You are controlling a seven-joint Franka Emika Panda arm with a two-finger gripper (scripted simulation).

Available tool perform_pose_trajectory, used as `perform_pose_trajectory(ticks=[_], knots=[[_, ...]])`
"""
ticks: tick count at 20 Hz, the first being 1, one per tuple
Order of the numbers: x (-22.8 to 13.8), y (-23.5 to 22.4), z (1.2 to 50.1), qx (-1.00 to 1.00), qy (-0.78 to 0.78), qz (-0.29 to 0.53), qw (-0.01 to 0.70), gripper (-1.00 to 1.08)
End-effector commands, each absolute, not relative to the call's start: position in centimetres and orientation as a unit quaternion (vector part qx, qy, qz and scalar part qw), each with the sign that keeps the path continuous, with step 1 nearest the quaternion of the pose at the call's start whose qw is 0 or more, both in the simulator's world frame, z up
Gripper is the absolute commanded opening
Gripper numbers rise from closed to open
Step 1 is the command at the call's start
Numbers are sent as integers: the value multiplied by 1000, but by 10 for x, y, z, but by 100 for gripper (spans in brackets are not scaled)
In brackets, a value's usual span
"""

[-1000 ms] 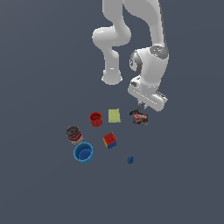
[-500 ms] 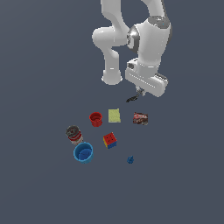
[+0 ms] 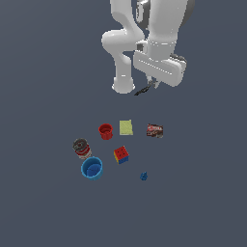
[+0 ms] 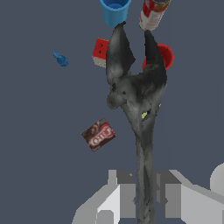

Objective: Pick up a designated object from a clutter of objects.

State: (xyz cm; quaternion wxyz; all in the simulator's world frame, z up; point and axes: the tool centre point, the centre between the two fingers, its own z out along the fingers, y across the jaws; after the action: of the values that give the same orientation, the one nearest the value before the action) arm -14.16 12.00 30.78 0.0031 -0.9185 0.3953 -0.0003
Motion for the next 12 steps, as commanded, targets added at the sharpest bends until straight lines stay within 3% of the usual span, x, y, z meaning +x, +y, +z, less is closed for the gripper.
perform_pose_trajectory(ticks=[1,12], knots=[[-145,114,328,-918,396,0,2,-100],[-149,98,382,-918,396,0,0,-100]])
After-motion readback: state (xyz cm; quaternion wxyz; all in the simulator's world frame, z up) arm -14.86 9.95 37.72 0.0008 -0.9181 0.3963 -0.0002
